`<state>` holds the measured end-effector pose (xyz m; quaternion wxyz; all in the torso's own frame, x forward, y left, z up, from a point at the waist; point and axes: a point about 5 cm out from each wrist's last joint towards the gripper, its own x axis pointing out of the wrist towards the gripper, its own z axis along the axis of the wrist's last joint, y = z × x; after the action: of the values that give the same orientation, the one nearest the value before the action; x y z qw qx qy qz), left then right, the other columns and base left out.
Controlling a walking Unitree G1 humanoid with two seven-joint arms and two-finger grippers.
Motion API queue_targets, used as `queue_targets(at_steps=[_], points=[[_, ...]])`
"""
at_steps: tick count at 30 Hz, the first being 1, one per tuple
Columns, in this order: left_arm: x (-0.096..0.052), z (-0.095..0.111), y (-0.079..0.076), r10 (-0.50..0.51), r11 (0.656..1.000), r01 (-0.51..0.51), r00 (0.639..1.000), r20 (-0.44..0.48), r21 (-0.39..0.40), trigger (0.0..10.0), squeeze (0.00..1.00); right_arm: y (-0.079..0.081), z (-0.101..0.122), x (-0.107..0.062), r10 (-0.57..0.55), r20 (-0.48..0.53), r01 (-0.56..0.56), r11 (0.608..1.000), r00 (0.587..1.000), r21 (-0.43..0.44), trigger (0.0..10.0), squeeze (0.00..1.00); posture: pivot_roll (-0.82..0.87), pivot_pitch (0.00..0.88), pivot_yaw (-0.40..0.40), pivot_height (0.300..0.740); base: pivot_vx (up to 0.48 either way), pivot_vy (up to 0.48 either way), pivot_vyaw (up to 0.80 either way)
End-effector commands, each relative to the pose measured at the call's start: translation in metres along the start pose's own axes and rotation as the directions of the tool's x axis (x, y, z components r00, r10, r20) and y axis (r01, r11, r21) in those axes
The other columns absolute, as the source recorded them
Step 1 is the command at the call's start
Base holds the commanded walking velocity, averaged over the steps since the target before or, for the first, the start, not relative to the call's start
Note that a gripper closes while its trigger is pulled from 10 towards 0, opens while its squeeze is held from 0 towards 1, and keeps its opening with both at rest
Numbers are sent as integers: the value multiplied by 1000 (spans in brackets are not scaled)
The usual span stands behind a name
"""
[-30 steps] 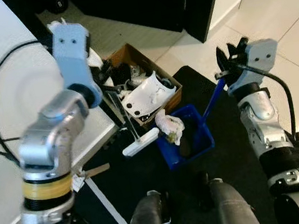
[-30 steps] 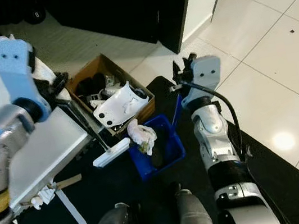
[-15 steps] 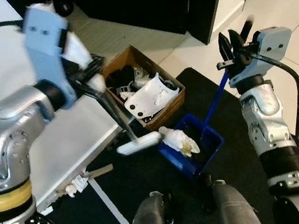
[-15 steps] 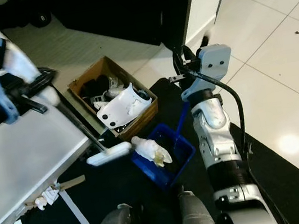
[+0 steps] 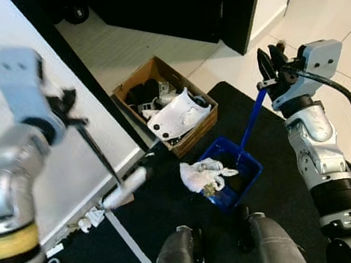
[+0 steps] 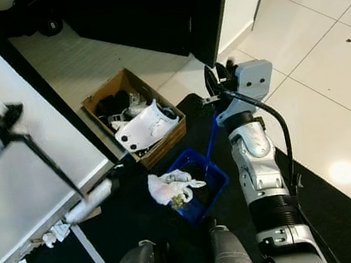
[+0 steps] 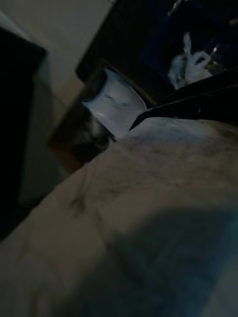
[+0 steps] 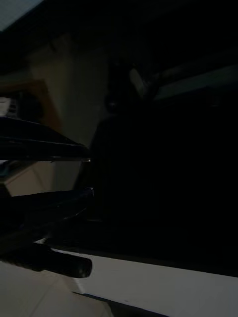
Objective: Sweep floor
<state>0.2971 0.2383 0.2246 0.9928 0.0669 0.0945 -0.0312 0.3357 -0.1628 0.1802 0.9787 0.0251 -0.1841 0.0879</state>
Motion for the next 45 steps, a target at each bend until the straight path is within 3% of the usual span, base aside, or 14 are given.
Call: queue_targets(at_steps=[1,4,6,9,11,20,22,24,29,31,34,45], points=[[-3,0,7,85,996,-86,996,27,22,10000,0,2,-12,-7,17,-63,-17,1000,998,3,10000,0,51,193,90,740,0,0,0],[-3,-8,8,126,992,-126,992,9,14,10000,0,3,-15,-9,29,-78,-29,1000,997,3,10000,0,52,192,87,740,0,0,0],[-4,-34,9,212,974,-215,976,-56,-74,10000,0,9,-24,-14,72,-126,-71,997,989,11,10000,0,49,187,77,740,0,0,0],[-5,-48,7,239,959,-249,967,-90,-132,10000,0,12,-29,-17,93,-150,-92,996,984,16,10000,0,45,186,70,740,0,0,0],[-5,-67,0,258,933,-284,956,-141,-220,10000,0,18,-36,-22,121,-180,-119,993,976,26,10000,0,43,182,61,740,0,0,0],[-5,-101,-12,310,890,-380,910,-274,-251,10000,0,23,-47,-32,169,-237,-171,985,957,13,10000,0,36,183,50,740,0,0,0],[-5,-102,-13,313,892,-379,911,-268,-247,10000,0,23,-48,-34,174,-243,-176,984,954,13,10000,0,32,189,48,740,0,0,0],[-5,-99,-18,317,902,-361,926,-203,-235,10000,0,26,-51,-38,188,-254,-190,982,949,18,10000,0,30,194,41,740,0,0,0],[-7,-96,-36,258,930,-279,959,-113,-239,10000,0,33,-55,-44,206,-269,-200,979,941,49,10000,0,30,199,36,740,0,0,0],[-7,-96,-36,258,930,-279,959,-113,-239,10000,0,33,-55,-44,206,-269,-200,979,941,49,10000,0,30,199,36,740,0,0,0],[-10,-97,-50,217,940,-232,972,-86,-250,10000,0,36,-57,-45,196,-276,-172,979,941,108,10000,0,33,204,32,740,0,0,0],[-13,-105,-61,184,952,-197,980,-76,-236,10000,0,41,-59,-49,206,-283,-176,976,937,128,10000,0,33,207,32,740,0,0,0]])
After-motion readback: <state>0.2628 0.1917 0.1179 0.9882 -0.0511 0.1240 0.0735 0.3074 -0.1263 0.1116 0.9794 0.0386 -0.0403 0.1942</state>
